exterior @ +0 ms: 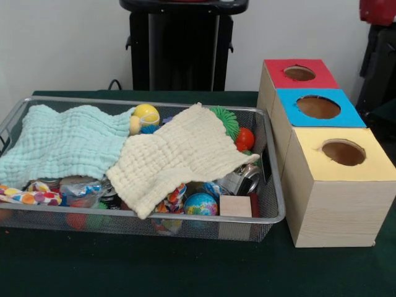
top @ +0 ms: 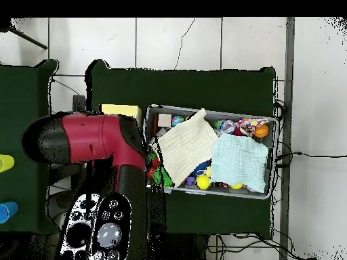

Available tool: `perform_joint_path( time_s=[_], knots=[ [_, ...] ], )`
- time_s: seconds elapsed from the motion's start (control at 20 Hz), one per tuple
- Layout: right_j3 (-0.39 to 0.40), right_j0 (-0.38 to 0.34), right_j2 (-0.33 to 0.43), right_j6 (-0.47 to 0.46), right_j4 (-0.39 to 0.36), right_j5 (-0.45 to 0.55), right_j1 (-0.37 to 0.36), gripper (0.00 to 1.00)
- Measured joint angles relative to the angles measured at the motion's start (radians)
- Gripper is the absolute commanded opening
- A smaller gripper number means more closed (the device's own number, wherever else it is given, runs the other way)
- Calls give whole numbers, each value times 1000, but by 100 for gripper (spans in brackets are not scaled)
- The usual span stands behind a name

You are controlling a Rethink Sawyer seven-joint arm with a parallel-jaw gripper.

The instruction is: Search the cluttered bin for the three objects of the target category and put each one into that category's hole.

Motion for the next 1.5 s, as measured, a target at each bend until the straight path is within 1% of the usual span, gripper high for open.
perform_joint_path(
  time_s=[0.3,0.9,0.95,1.3,1.5],
  knots=[
    [51,-31,24,0,-13,-24,-2,100],
    [94,-77,70,0,-58,-52,-11,100],
    [109,-89,80,0,-64,-61,-17,100],
    [146,-140,110,0,-82,-91,-27,100],
    [183,-182,132,0,-110,-116,-38,100]
  ],
)
